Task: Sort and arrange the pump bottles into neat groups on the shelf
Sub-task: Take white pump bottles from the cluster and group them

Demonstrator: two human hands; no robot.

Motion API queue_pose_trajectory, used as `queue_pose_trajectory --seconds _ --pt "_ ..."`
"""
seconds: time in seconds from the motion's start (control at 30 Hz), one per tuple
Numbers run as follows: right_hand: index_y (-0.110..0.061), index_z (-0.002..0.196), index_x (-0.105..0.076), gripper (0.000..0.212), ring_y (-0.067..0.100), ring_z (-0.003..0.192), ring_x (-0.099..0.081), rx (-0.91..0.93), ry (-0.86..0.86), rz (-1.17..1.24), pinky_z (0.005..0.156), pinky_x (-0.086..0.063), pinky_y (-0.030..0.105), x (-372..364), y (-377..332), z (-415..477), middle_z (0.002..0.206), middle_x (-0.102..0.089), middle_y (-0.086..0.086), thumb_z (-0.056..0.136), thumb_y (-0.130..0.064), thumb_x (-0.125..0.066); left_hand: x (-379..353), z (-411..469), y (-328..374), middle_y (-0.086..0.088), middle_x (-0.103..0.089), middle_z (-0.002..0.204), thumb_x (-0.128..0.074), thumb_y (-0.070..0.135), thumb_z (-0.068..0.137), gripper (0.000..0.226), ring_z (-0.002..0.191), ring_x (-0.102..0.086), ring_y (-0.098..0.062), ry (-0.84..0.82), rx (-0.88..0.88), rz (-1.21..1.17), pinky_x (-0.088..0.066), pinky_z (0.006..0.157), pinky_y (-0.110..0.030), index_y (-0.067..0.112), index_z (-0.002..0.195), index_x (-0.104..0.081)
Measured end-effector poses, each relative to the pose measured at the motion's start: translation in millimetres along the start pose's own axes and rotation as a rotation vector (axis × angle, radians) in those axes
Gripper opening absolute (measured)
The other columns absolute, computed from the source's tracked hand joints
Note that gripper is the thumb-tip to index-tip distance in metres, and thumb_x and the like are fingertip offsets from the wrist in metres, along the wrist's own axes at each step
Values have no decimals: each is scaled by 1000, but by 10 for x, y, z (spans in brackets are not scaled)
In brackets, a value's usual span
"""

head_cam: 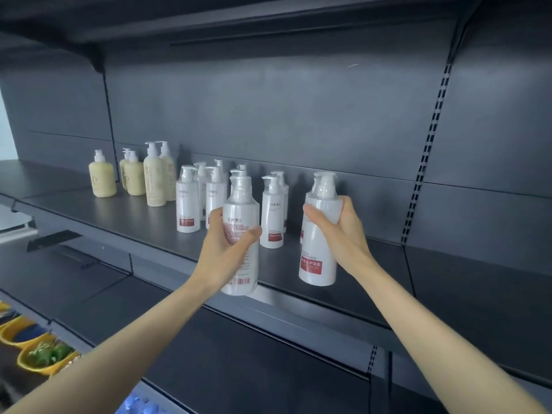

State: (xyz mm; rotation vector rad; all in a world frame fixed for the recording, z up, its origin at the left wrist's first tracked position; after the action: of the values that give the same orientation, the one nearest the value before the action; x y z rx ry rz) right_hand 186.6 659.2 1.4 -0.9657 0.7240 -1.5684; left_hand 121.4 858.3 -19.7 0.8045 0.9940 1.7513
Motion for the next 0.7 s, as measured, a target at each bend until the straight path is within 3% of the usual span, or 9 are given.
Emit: queue_pose_trajectory --seconds 0.1,0.23,0.57,0.7 --pt "-22 118 -45 49 -3 81 -62 9 -4 -30 65 -45 17 -151 144 197 95 -62 -16 80 -41 -70 7 256 -202 7 -58 88 -65 24 86 41 77 -58 -6 -6 5 25 -47 69 -20 21 116 -37" --pt "-21 120 -44 51 -3 83 -61 -16 29 -47 66 -44 18 -293 338 465 94 -61 -17 80 -39 -70 4 644 -407 6 -60 91 -66 21 86 41 78 -61 1 -47 -17 39 -49 69 -17 20 117 -39" --pt "-23 116 -41 49 -2 90 -58 -86 129 -154 66 -43 18 -557 590 676 98 -58 -17 81 -41 -69 26 1280 -952 1 -60 97 -66 16 85 43 87 -63 -9 -140 -18 -37 -47 71 -18 18 115 -35" --pt "-23 114 -41 47 -2 91 -56 -102 211 -192 66 -42 17 -680 606 654 99 -57 -17 81 -41 -69 51 1450 -1104 5 -58 96 -66 15 85 44 83 -59 -1 -195 -39 -60 -45 69 -14 18 116 -35"
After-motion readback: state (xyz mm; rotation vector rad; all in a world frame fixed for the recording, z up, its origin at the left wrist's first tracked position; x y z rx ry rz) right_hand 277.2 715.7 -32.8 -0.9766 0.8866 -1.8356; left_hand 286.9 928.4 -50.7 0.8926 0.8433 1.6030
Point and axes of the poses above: each hand's wrist, its own z-axis towards the middle knuckle, its own x-axis out of the back of the hand, y = z × x, the point moved 4 cm from there along z, towards the middle knuckle
